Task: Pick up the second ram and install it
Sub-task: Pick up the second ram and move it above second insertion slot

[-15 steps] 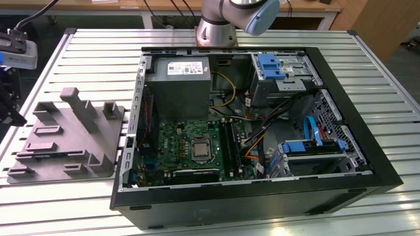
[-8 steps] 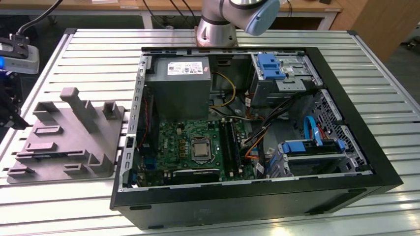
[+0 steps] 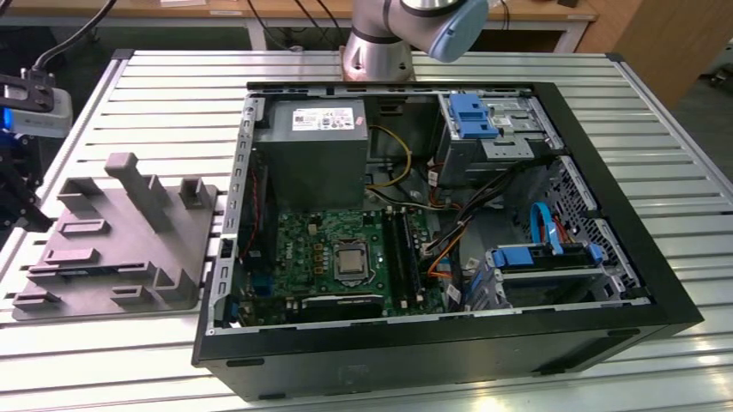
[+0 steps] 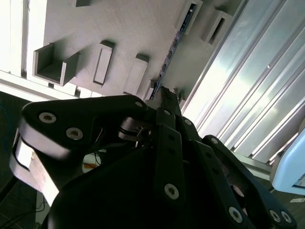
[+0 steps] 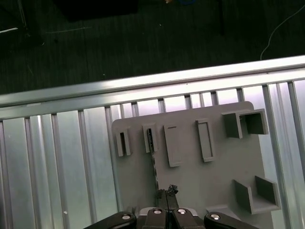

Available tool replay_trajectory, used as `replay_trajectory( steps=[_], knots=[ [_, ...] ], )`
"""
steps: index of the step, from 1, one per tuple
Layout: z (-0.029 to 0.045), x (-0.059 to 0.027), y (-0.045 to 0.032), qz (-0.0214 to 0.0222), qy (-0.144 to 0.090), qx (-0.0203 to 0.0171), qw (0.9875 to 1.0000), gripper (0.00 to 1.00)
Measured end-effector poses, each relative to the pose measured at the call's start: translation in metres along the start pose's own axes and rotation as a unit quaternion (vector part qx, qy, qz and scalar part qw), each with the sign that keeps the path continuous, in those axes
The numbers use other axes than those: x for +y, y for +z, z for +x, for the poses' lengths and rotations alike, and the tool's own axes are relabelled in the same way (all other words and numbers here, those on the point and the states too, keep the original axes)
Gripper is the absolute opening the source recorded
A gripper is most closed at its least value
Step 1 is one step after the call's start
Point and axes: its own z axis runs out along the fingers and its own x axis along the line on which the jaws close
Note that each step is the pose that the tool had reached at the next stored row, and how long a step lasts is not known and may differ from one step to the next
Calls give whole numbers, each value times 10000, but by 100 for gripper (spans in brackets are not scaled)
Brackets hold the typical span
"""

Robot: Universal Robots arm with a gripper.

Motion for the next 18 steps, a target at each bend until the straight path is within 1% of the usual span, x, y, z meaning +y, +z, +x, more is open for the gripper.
replay_trajectory(
  steps=[11,18],
  knots=[
    [51,-10,73,1,0,-1,10000,10],
    [81,-17,173,0,0,-1,10000,10]
  ],
)
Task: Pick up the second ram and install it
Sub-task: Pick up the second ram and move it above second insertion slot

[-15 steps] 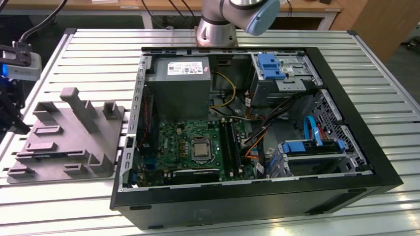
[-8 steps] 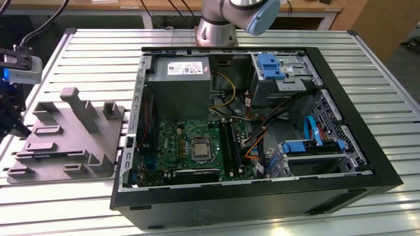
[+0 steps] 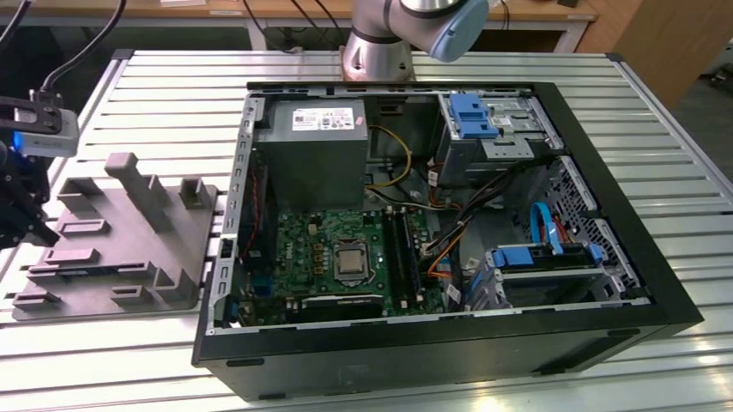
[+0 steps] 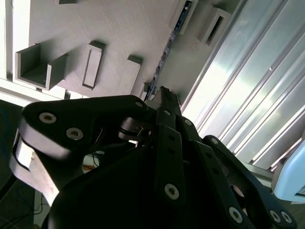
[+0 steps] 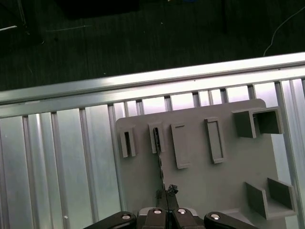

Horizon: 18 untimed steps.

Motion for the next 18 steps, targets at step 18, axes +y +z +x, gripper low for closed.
replay_trajectory(
  steps=[18],
  knots=[
    [-23,-56,233,0,0,0,10000,10]
  ],
)
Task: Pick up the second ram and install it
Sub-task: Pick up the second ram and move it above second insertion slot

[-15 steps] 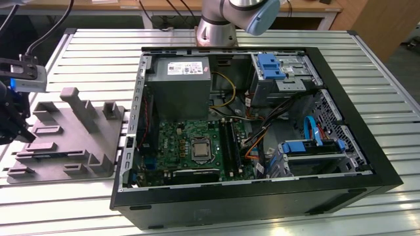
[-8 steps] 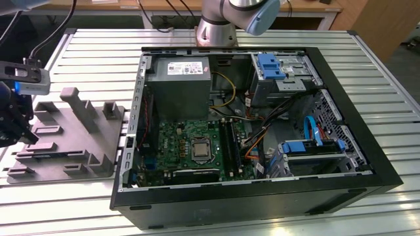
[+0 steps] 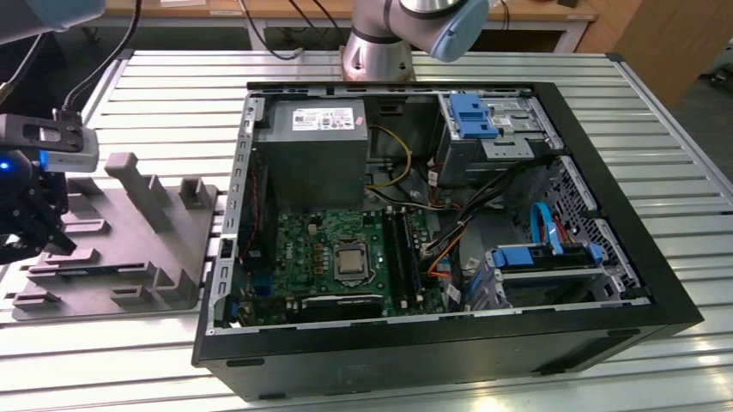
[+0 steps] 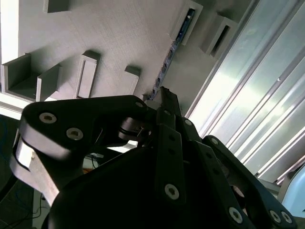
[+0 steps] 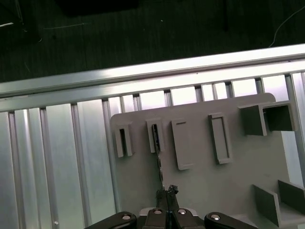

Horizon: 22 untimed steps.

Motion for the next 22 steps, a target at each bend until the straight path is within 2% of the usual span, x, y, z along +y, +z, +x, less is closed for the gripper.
replay_trajectory(
  steps=[9,16,17,22],
  knots=[
    [-1,-23,79,0,0,0,10000,10],
    [2,-28,196,0,0,0,10000,10],
    [3,-30,233,0,0,0,10000,10],
    [4,-33,269,-1,-18,1,10000,10]
  ],
)
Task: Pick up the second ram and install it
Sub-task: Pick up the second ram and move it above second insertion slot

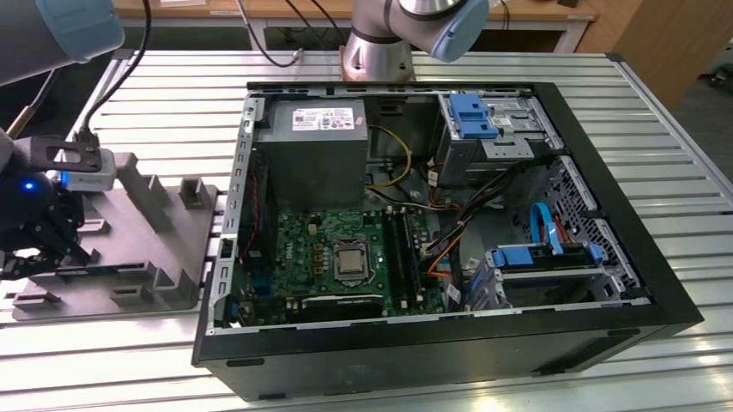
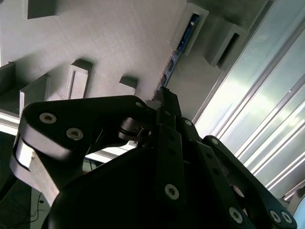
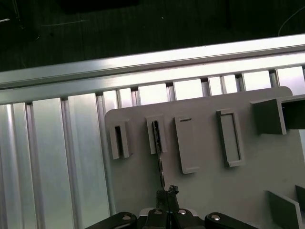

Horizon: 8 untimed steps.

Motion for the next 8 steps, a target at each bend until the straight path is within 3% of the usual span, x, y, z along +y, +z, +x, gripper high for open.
replay_trajectory(
  steps=[8],
  knots=[
    [2,1,27,-8,-321,10,9995,10]
  ],
)
